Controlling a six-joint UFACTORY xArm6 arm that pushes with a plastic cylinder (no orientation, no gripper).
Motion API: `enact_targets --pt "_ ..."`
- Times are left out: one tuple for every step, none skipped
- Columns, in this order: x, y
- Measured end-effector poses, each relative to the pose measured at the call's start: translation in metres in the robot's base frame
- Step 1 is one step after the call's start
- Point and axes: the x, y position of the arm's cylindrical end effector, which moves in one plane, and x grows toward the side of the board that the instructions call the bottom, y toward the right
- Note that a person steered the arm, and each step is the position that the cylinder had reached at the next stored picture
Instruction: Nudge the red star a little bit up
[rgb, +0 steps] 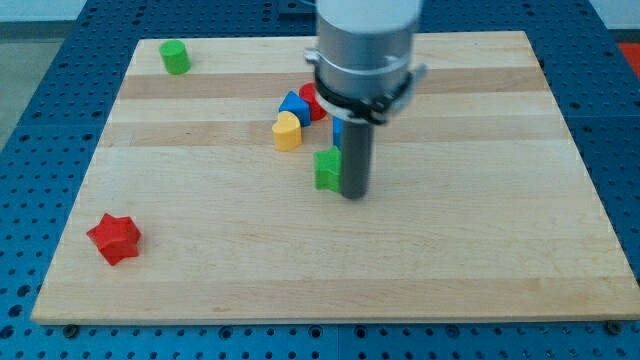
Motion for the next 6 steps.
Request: enact_targets --pt "-0.006 -0.03" --pt "0.005 -0.03" --pt "0.01 -0.086" --pt "0.011 -0.097" --pt "0.053 -0.114" --pt "0.101 -0.127"
